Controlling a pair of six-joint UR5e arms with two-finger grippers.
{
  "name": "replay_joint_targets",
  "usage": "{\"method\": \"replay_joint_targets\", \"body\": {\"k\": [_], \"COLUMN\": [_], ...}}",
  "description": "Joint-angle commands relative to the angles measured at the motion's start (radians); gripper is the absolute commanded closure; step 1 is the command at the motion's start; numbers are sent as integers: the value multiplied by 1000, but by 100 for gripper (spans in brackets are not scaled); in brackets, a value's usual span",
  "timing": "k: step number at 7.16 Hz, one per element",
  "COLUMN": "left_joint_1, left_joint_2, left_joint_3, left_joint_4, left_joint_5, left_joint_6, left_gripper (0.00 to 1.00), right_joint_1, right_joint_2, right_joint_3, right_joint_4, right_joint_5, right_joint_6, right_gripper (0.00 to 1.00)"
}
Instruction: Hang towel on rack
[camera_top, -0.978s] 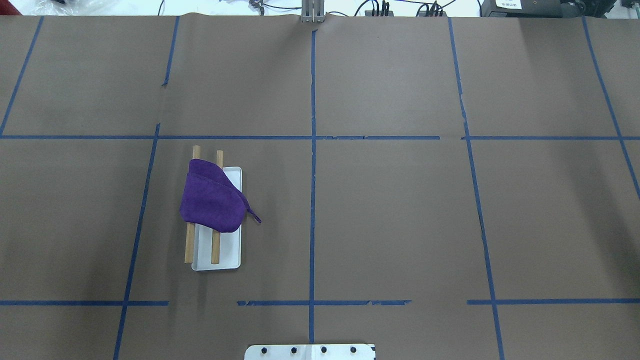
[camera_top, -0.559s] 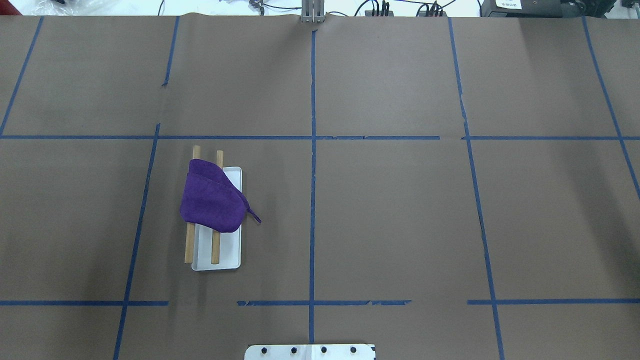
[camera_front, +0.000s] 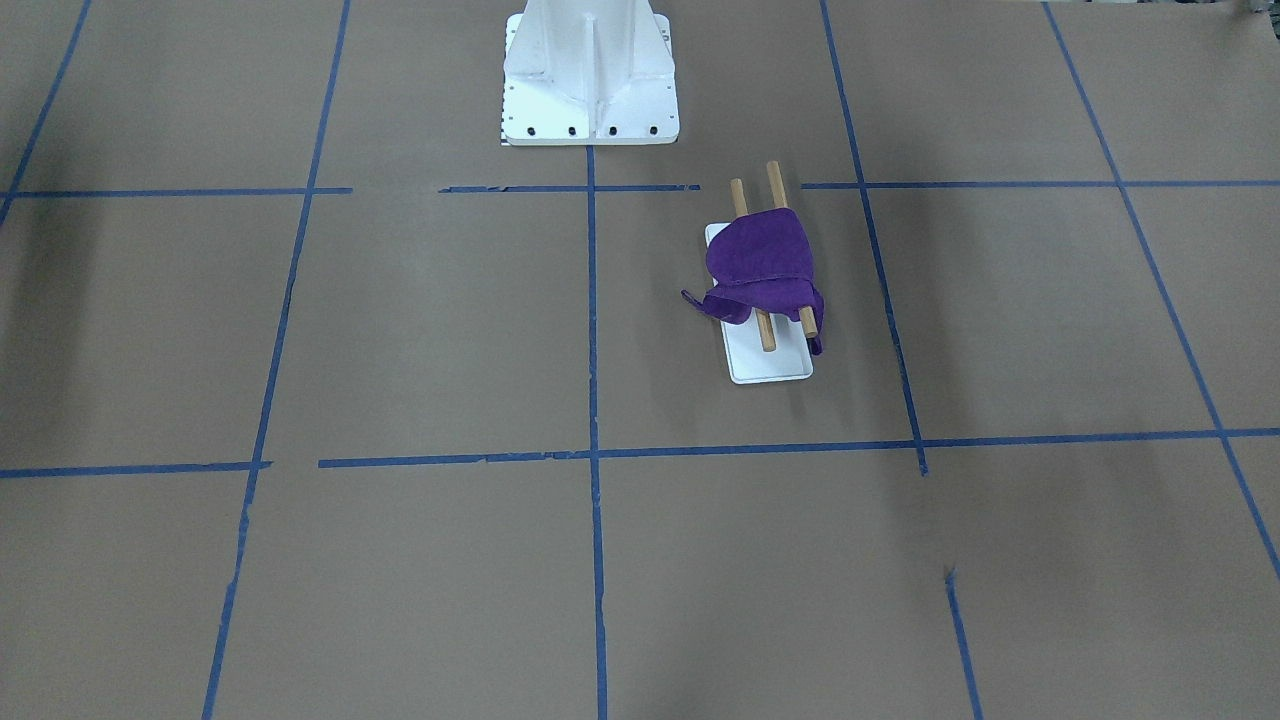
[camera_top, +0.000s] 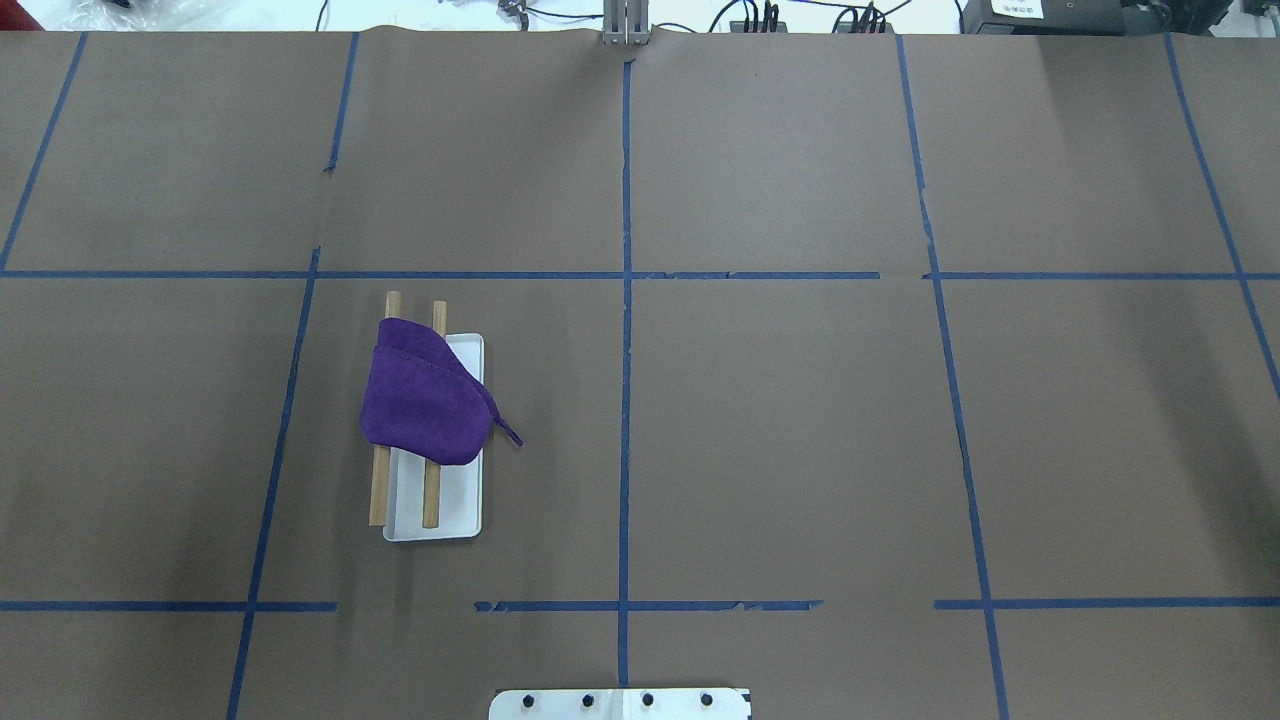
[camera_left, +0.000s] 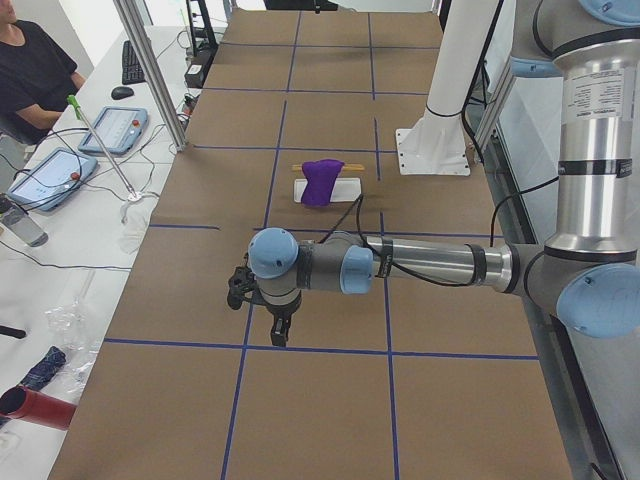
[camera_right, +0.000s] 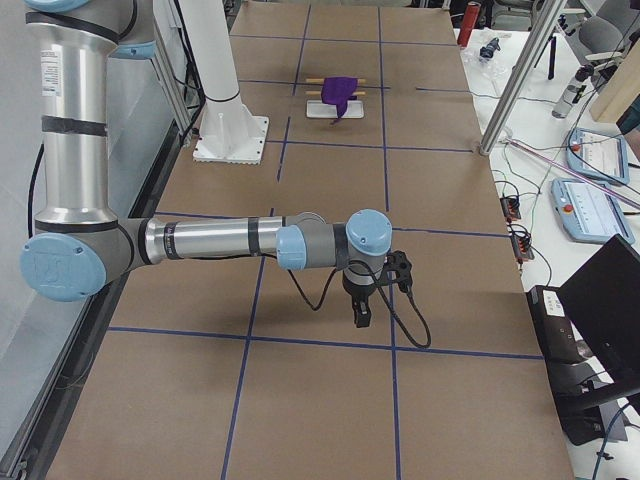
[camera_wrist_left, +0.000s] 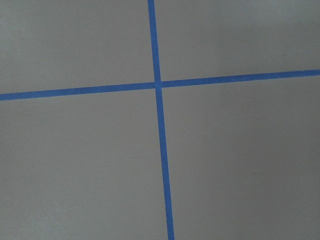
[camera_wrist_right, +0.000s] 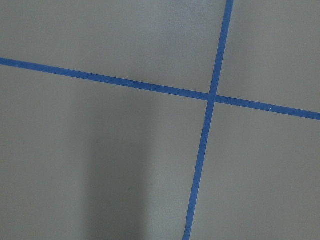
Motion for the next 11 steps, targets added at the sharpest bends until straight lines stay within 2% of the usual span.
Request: {"method": "replay_joint_targets", "body": {"k": [1, 11], "left_joint_1": [37, 35], "left_joint_2": [-31, -17], "left_joint_3": [-4, 5], "left_joint_4": [10, 39], "left_joint_5": [36, 35], "left_joint_6": [0, -3], "left_gripper": [0, 0], "right_joint_1": [1, -3], "right_joint_2": [0, 8], "right_joint_3": [9, 26], "right_joint_4": [0, -3], "right_joint_5": [0, 5], "right_joint_6": [0, -1], "right_gripper": [0, 0]}}
